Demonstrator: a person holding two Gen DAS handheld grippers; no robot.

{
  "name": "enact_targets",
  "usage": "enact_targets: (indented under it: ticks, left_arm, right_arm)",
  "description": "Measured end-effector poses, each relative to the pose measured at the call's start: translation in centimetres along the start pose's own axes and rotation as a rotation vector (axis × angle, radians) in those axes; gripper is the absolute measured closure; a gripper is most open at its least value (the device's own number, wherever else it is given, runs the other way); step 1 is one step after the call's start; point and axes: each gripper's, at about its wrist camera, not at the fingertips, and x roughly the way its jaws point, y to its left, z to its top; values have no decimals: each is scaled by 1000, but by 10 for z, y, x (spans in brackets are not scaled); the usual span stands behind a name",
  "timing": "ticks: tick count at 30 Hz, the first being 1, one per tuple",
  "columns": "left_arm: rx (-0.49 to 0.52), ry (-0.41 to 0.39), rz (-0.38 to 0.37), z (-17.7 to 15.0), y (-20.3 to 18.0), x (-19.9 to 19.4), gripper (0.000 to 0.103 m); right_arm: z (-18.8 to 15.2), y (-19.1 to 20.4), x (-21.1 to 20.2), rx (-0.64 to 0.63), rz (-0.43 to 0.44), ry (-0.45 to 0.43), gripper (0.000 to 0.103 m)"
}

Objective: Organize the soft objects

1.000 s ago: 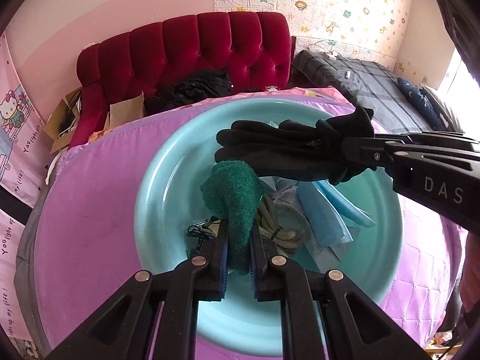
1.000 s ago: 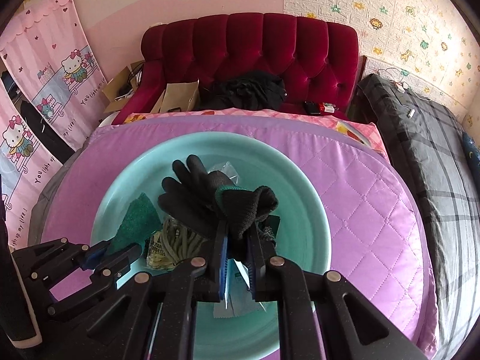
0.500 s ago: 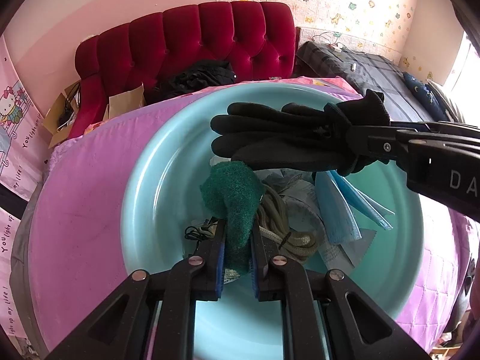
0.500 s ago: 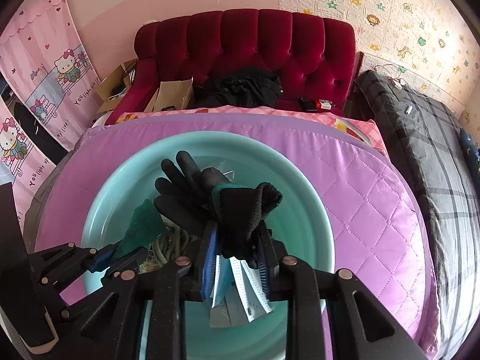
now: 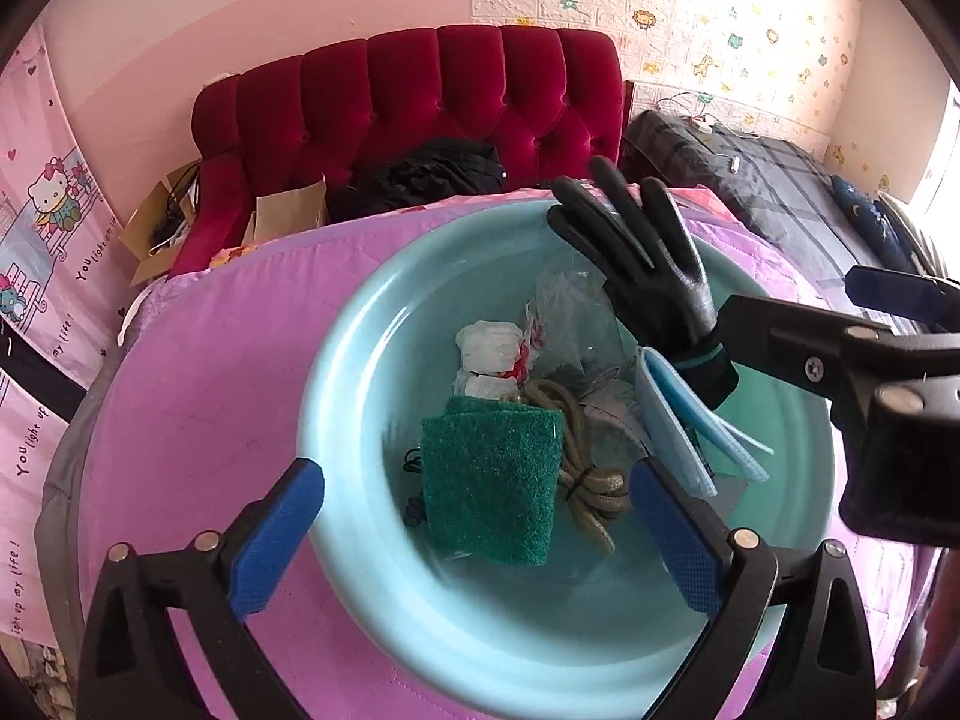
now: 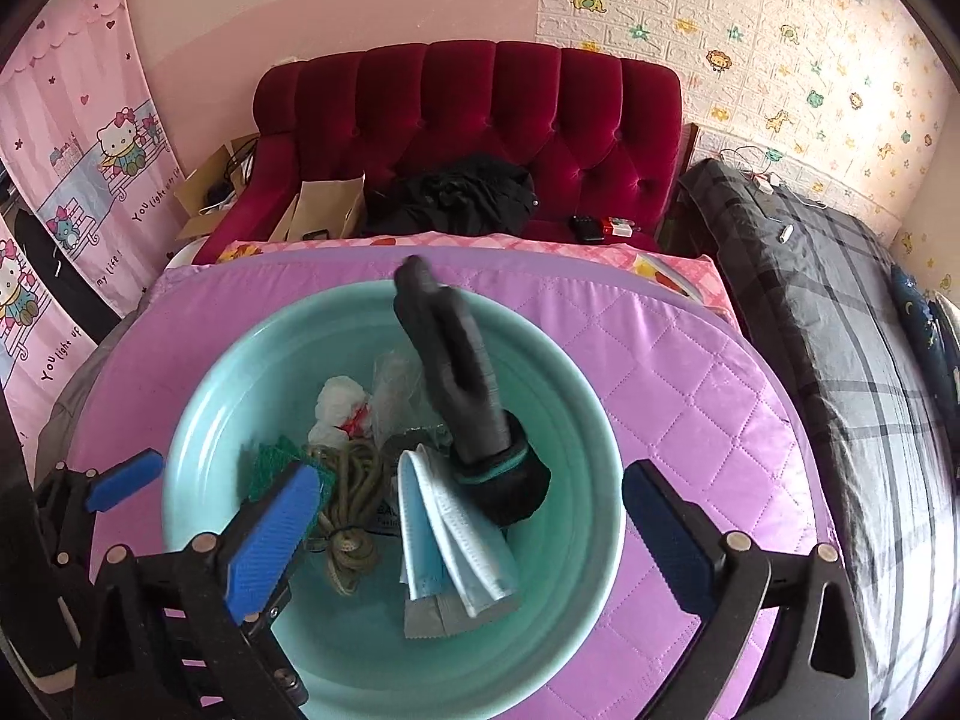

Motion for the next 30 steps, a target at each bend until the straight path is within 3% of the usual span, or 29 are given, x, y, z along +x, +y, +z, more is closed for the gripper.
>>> enact_targets:
  ticks: [30]
  left_arm:
    - [-27, -52, 59, -55, -10, -92, 0]
  right_arm:
    - [-76, 3, -87, -6, 26, -41, 0]
